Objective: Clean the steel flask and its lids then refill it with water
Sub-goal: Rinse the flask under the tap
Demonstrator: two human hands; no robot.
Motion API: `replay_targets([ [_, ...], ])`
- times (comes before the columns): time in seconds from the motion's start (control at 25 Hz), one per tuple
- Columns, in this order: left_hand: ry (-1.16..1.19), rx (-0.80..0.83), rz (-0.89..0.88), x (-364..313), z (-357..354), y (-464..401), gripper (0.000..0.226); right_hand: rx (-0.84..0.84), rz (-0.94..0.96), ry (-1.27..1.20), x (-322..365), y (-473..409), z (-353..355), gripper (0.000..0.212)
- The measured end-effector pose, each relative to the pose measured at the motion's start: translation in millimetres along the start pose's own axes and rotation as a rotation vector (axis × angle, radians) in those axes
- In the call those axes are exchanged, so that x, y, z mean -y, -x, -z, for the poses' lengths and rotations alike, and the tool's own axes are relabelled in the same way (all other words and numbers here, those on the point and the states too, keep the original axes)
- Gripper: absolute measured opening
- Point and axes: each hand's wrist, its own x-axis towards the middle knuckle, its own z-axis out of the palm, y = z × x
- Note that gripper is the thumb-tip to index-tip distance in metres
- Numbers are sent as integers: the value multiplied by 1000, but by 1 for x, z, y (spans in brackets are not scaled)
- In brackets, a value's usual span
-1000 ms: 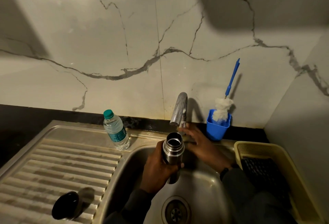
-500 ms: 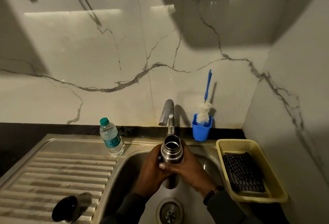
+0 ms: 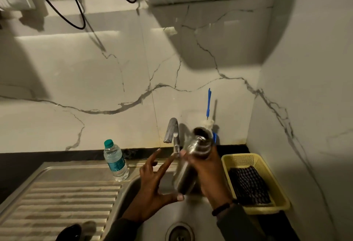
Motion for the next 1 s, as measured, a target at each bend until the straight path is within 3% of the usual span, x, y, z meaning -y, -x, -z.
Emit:
replay_targets([
  [0.2,52,83,43,9,17,10,103,9,-51,-96,18,3,-2,51],
  [0.48,36,174,22,9,21,17,108,1,104,-24,42,5,-11,61],
  [0.56,74,175,53,14,21,17,110,-54,34,-169,36,1,-11,57],
  [0.76,77,194,92,23,20,21,108,-43,17,-152,25,11,-26,65],
  [0.84,74,196,135,26,19,20,103,-7,82,-32,26,12,-31,67],
  [1.0,158,280,212,35,11,22,80,-69,-54,-268,26,2,-28,63],
])
